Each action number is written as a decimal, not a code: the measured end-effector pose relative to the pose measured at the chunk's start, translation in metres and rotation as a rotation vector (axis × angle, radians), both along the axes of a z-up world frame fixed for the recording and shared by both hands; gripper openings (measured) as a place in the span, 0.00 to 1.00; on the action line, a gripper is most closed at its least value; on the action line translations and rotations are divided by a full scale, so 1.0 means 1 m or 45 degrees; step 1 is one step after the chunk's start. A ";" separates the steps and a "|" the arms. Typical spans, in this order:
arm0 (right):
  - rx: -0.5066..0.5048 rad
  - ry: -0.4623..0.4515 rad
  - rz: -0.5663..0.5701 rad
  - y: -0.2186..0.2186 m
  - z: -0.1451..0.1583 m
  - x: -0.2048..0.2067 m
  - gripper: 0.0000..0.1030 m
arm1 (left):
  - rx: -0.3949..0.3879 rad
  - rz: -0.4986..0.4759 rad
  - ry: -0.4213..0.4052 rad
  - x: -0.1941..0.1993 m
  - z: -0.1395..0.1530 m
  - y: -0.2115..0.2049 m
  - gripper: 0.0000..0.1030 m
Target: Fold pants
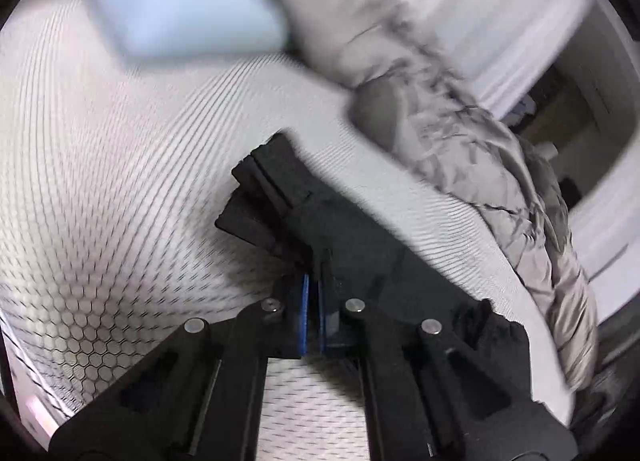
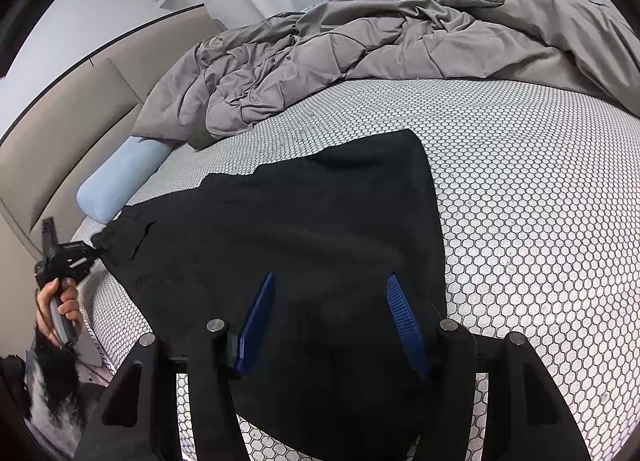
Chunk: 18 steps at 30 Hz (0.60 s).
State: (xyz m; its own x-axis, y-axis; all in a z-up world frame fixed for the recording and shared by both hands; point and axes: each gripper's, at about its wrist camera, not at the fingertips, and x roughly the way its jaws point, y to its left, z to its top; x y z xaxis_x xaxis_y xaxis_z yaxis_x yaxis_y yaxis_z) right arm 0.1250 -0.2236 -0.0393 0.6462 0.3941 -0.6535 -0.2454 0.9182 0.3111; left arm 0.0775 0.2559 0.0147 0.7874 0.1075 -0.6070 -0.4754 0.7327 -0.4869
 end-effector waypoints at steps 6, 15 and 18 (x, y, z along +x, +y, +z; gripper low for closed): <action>0.020 -0.016 -0.033 -0.012 0.003 -0.004 0.58 | 0.256 -0.343 -0.218 0.025 0.109 -0.138 0.01; 0.082 -0.012 -0.203 -0.060 0.006 -0.006 0.58 | 0.089 -1.202 -0.072 0.077 0.077 -0.347 0.35; 0.099 0.001 -0.238 -0.074 0.005 -0.009 0.58 | 0.069 -1.225 -0.075 0.068 0.064 -0.337 0.46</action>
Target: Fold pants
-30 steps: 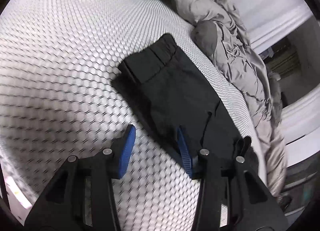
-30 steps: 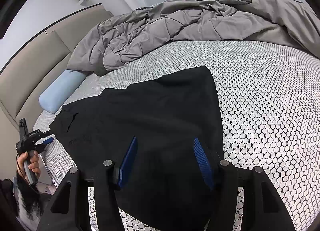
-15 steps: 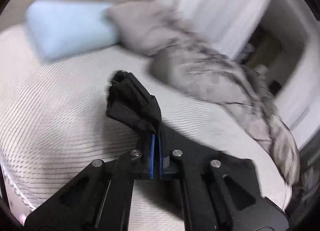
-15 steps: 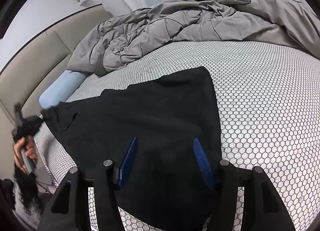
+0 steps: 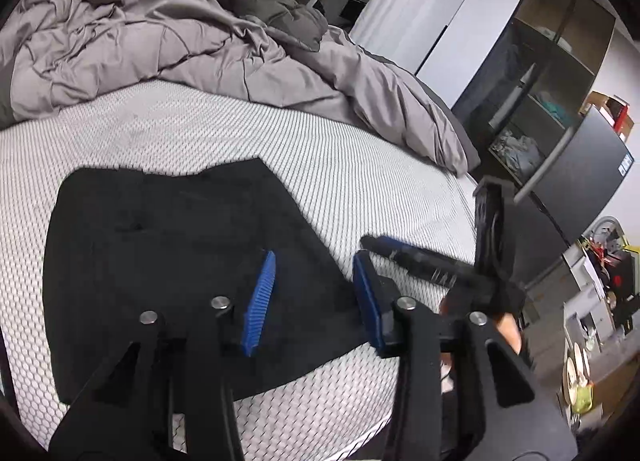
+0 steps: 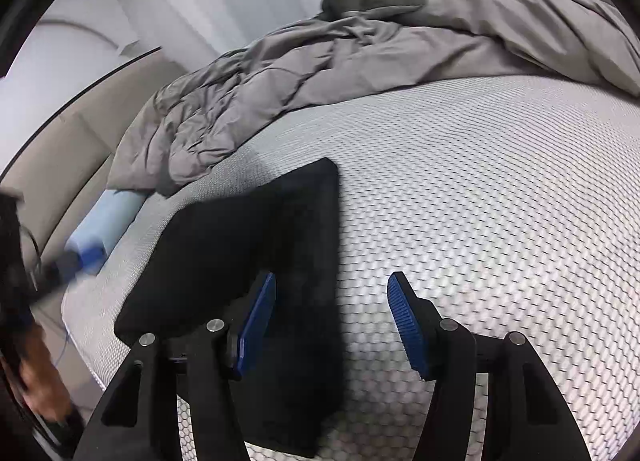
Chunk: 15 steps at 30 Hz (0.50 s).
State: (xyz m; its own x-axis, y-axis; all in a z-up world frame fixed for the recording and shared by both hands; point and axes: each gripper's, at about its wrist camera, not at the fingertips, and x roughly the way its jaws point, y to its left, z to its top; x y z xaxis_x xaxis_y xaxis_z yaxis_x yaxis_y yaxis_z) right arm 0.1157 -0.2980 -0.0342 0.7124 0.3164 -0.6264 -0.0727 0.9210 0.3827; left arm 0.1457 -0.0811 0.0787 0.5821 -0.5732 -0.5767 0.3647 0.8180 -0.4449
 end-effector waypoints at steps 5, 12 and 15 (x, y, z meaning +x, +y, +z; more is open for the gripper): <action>0.074 0.010 0.096 0.003 -0.001 -0.003 0.58 | 0.051 0.227 -0.105 -0.006 -0.018 0.056 0.71; 0.263 0.086 0.334 0.042 -0.014 0.009 0.58 | 0.067 0.493 0.116 0.016 -0.088 0.138 0.71; 0.242 0.194 0.329 0.053 -0.029 0.024 0.58 | 0.072 0.514 0.129 0.011 -0.099 0.156 0.71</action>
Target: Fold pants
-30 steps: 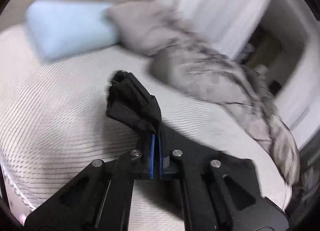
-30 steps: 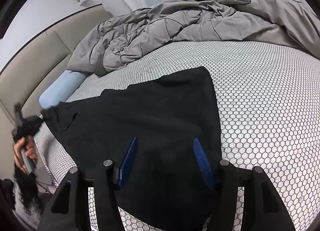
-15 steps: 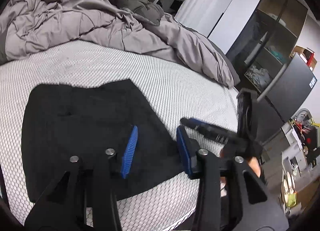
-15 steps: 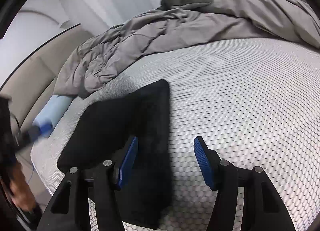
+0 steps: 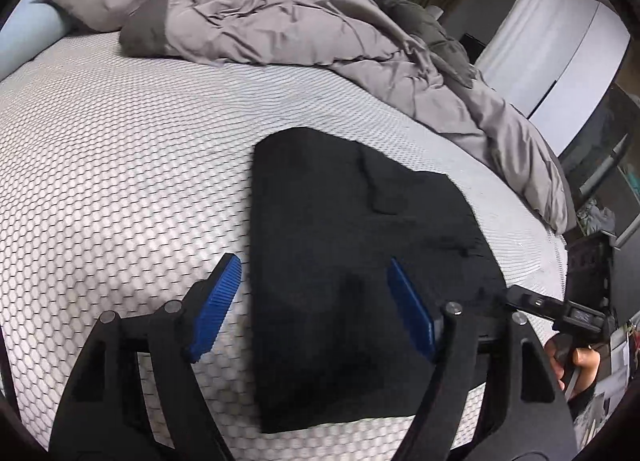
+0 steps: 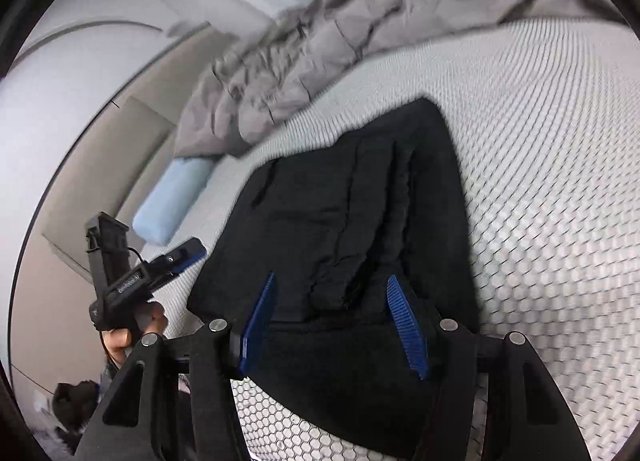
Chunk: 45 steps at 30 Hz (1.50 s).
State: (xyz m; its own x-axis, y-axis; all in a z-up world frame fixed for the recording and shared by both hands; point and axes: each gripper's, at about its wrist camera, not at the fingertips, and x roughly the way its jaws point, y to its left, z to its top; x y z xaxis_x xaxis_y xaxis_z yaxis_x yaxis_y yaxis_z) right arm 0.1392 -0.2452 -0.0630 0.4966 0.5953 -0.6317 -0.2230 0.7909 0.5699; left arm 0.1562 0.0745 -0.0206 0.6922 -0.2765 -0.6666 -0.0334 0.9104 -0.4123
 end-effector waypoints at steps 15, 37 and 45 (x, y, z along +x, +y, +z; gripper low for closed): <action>-0.040 0.052 -0.038 -0.012 -0.014 0.017 0.31 | 0.059 -0.008 -0.029 -0.018 0.011 0.009 0.71; 0.040 -0.219 0.043 0.002 0.047 -0.036 0.13 | 0.107 -0.007 -0.033 -0.018 0.016 0.006 0.71; -0.214 0.029 0.043 -0.003 -0.010 -0.023 0.16 | 0.152 -0.061 -0.027 -0.014 0.015 -0.012 0.71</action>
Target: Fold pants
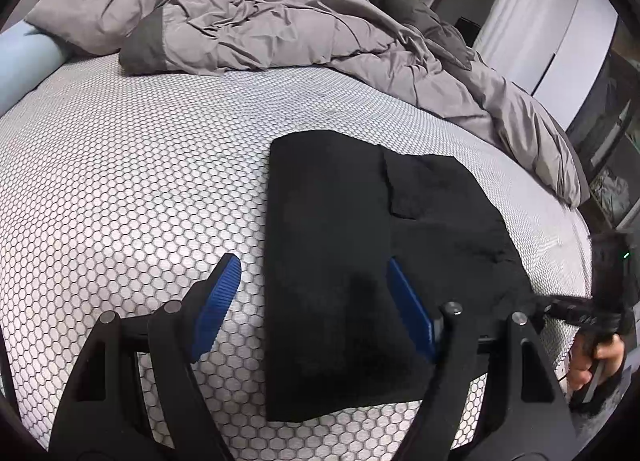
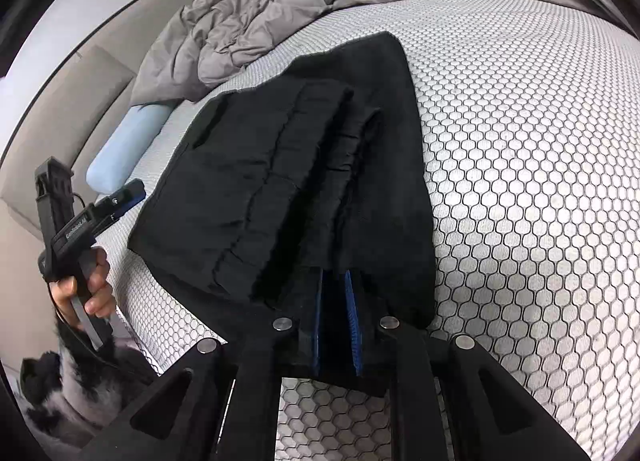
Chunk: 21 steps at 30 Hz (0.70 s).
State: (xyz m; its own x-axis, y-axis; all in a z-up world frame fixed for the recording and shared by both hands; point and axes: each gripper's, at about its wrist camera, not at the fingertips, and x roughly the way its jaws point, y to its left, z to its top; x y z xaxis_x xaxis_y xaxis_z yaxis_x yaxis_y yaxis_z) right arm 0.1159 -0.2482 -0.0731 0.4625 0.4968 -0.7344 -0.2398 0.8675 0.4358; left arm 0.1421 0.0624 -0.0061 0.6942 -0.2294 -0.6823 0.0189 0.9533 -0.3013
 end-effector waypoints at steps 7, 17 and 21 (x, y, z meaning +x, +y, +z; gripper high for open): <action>0.246 -0.045 -0.045 -0.019 0.013 0.002 0.55 | 0.030 -0.031 0.003 0.000 -0.003 -0.010 0.71; 0.389 0.026 -0.041 -0.026 0.006 0.016 0.55 | 0.030 -0.026 -0.007 -0.004 -0.002 0.002 0.71; 0.337 0.020 0.026 -0.011 0.006 0.016 0.60 | 0.075 -0.066 -0.009 -0.008 -0.003 -0.006 0.71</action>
State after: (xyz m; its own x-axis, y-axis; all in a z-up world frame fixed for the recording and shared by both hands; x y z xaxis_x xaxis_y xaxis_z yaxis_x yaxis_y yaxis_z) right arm 0.1320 -0.2588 -0.0668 0.4396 0.6816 -0.5849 -0.2475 0.7180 0.6506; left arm 0.1344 0.0562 -0.0094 0.6872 -0.2246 -0.6908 0.0705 0.9671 -0.2443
